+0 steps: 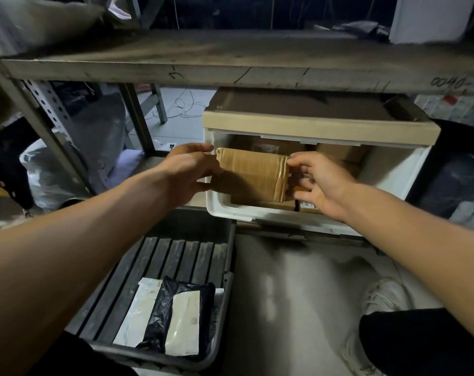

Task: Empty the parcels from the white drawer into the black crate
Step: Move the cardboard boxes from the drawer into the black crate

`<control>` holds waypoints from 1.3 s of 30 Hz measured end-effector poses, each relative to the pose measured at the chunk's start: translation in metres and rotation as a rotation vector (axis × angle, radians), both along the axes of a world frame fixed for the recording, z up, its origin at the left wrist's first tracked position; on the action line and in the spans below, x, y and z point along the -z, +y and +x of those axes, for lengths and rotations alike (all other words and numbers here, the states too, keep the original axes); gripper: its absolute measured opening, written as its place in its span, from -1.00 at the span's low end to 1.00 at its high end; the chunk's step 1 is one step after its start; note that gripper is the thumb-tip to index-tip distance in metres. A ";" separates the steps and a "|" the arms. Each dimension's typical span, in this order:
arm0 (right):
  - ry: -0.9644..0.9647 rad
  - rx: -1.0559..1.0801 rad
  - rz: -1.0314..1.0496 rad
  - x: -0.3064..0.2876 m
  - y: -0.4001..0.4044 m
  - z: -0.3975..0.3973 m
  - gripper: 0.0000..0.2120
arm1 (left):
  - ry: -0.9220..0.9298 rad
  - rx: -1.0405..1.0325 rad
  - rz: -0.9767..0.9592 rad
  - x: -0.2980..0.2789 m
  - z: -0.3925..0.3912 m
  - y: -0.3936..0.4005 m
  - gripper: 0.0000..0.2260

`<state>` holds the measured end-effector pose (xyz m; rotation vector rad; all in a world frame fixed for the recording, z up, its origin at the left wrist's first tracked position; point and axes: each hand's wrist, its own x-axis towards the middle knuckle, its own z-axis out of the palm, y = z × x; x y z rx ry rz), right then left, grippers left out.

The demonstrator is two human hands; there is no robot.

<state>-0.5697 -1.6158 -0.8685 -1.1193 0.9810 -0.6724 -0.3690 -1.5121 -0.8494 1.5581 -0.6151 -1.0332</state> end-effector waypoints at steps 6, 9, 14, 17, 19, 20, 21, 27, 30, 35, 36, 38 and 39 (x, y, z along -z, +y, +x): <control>-0.066 0.036 0.068 0.001 0.004 0.008 -0.85 | 0.012 -0.058 -0.025 -0.002 0.003 0.000 -0.88; -0.058 0.084 0.042 0.002 0.004 0.013 -0.90 | 0.027 -0.067 -0.054 -0.001 0.002 0.000 -0.71; 0.011 0.082 -0.023 0.005 0.005 0.017 -0.88 | 0.034 0.010 -0.051 0.001 0.000 0.003 -0.50; 0.008 0.069 -0.006 0.003 0.006 0.016 -0.81 | -0.012 0.001 -0.038 0.001 0.001 0.006 -0.51; -0.001 0.072 -0.009 0.001 0.005 0.015 -0.82 | -0.032 -0.032 -0.031 0.000 0.001 0.006 -0.56; -0.010 0.069 -0.013 0.000 0.006 0.014 -0.85 | -0.032 -0.037 -0.023 0.000 0.001 0.006 -0.63; -0.017 0.068 -0.016 -0.002 0.007 0.014 -0.88 | -0.034 -0.027 -0.009 -0.001 0.000 0.006 -0.73; 0.025 0.100 -0.066 -0.003 0.009 0.011 -0.93 | -0.044 -0.043 0.019 0.003 -0.002 0.002 -0.81; 0.053 0.130 -0.093 -0.001 0.006 0.012 -0.89 | -0.011 -0.073 -0.010 0.002 -0.004 0.001 -0.60; 0.080 0.102 -0.122 0.001 0.001 0.011 -0.61 | 0.027 -0.014 -0.022 0.005 -0.002 0.004 -0.56; 0.089 0.094 -0.131 0.001 0.001 0.010 -0.57 | 0.035 -0.021 -0.019 0.005 -0.002 0.003 -0.66; 0.109 0.081 -0.151 0.002 0.002 0.010 -0.53 | 0.032 -0.056 -0.005 0.004 -0.004 0.001 -0.88; 0.121 0.076 -0.162 0.001 0.003 0.010 -0.52 | 0.024 -0.067 0.004 0.003 -0.003 0.000 -0.91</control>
